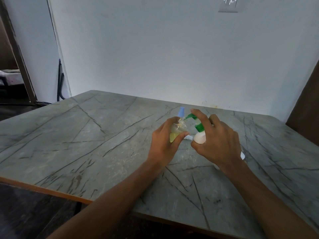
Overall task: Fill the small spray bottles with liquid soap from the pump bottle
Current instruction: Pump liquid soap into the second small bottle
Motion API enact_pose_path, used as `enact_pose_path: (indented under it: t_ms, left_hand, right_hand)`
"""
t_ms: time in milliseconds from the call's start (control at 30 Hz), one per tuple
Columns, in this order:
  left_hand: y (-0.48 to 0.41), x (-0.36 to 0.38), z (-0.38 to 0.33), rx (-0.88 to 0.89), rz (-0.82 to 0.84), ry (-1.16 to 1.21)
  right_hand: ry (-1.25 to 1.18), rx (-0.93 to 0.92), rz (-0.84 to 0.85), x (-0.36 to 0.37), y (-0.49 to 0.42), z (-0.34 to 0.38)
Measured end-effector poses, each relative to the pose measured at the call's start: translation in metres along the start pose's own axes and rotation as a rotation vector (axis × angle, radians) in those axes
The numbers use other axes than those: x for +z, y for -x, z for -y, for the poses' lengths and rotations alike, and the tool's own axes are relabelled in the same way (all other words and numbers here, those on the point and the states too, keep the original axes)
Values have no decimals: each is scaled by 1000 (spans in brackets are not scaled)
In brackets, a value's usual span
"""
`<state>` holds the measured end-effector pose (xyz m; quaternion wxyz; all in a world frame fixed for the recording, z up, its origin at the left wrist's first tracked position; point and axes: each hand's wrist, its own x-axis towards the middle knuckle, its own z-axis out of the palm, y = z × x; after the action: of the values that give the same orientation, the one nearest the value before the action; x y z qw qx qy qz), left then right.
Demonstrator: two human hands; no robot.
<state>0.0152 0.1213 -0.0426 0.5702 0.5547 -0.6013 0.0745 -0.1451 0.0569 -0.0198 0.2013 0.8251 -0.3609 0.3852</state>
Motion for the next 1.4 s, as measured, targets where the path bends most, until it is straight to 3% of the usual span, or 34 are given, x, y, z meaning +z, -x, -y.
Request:
enact_pose_path:
  t_ms: [567,1400]
  left_hand:
    - [4,3,1,78,27,-18]
    - [0,0,2,35,-3,-11]
  right_hand:
    - [-71,9,-21,-1,0,-2]
    - [-2,10,37,0,-1,0]
